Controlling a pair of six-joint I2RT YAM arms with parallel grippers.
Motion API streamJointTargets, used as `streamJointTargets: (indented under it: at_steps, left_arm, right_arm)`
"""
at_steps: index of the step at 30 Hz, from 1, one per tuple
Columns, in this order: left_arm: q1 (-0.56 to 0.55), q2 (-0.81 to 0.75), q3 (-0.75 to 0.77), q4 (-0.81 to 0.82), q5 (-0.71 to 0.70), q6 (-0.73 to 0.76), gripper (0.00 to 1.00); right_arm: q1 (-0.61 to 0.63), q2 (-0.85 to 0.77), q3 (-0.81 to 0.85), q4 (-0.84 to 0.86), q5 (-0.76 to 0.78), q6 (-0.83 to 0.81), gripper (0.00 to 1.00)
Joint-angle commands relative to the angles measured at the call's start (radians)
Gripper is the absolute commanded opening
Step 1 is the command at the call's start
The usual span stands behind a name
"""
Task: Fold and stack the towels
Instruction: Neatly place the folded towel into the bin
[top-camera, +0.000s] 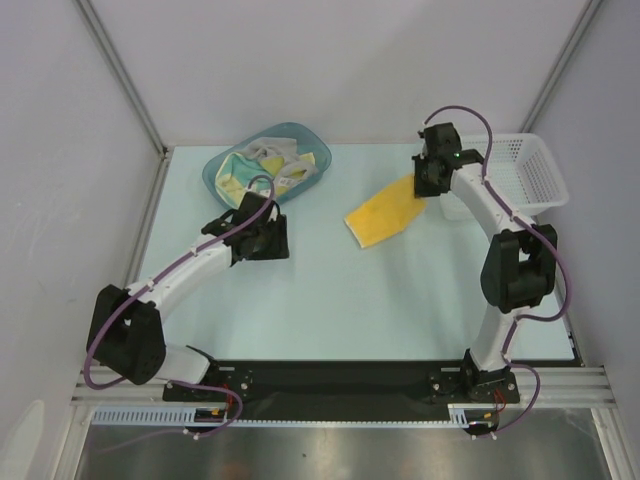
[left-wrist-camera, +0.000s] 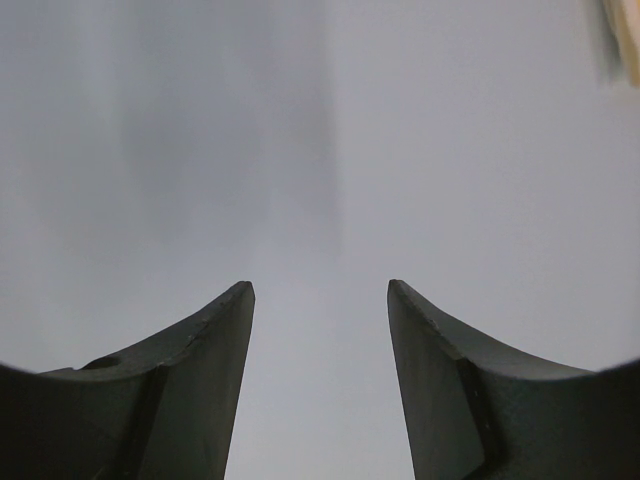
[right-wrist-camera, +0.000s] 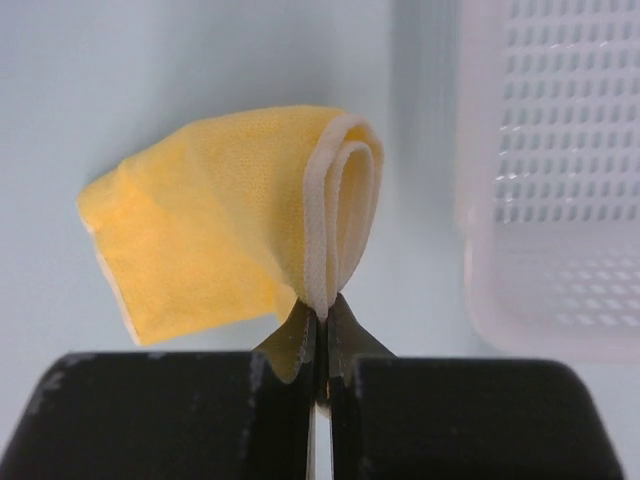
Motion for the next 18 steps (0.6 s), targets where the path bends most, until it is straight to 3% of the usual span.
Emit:
streamJointTargets:
  at_steps: [1,18]
  left_arm:
    - [0.005,-0.017,0.002,0.027,0.027,0.025,0.62]
    - [0.005,0.000,0.015,0.021,0.040,0.040,0.66]
  right_arm:
    - [-0.059,0.038,0.121,-0.093,0.006,-0.059,0.00]
    - [-0.264,0.174,0.476,-0.206,-0.017,-0.137,0.00]
